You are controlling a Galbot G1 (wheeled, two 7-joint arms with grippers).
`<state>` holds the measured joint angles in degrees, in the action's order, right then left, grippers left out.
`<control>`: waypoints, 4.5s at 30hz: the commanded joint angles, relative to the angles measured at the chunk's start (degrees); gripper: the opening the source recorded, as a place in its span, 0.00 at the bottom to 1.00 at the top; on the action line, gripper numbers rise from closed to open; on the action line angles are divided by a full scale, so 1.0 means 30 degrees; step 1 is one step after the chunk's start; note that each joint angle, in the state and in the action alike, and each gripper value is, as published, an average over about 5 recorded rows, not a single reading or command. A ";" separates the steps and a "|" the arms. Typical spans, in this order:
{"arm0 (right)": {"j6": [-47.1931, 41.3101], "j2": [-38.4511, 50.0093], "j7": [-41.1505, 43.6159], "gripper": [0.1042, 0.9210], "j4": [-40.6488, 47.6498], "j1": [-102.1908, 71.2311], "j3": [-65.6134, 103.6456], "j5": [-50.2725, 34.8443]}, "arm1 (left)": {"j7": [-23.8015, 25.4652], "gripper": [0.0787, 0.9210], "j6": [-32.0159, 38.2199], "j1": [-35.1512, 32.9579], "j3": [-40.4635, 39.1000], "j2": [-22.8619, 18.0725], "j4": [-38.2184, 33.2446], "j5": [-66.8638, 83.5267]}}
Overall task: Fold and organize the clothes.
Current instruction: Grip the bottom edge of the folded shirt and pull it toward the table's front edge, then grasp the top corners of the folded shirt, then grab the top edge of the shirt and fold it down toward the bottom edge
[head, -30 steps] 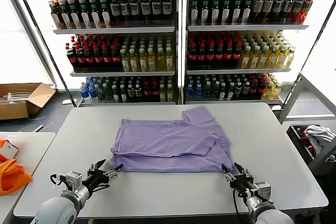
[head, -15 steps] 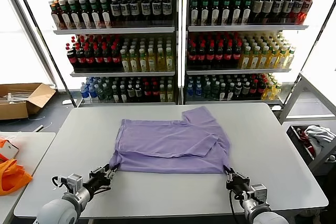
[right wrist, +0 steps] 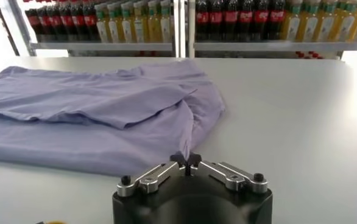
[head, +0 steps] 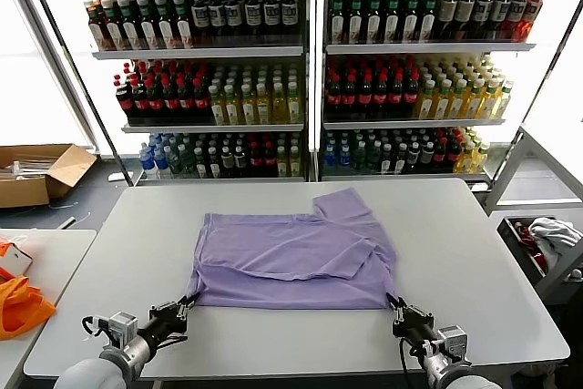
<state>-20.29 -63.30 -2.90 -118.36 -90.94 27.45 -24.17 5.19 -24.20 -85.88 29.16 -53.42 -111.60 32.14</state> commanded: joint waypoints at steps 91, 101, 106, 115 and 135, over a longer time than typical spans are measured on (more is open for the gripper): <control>-0.3458 -0.2027 0.7216 0.44 1.7240 1.9985 -0.7677 0.0201 | 0.5136 0.69 -0.0338 1.2003 -0.5807 0.0835 1.0065 0.0622; -0.3438 -0.1720 0.7002 0.09 1.5269 1.9151 -0.7159 -0.1053 | 0.5362 0.34 0.0146 1.1743 -0.5749 0.0969 0.9744 0.0487; -0.3278 -0.1088 0.6908 0.00 1.2893 1.8231 -0.6369 -0.3431 | 0.4690 0.18 0.0726 1.1484 -0.5348 0.1175 0.8876 0.0655; -0.3392 0.0775 0.6746 0.00 0.7763 1.5541 -0.4209 -0.7066 | 0.4266 0.01 0.0861 0.8660 -0.2893 0.1970 0.5292 0.1179; -0.1864 0.3332 0.7211 0.00 -0.1326 0.0563 0.4336 -0.8010 | 0.3099 0.01 0.0340 -0.0862 0.2665 0.2441 -0.2378 -0.0007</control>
<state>-27.72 -55.67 18.44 -111.37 -69.98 30.56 -46.32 15.68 -22.80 -71.54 28.25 -46.19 -106.62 34.64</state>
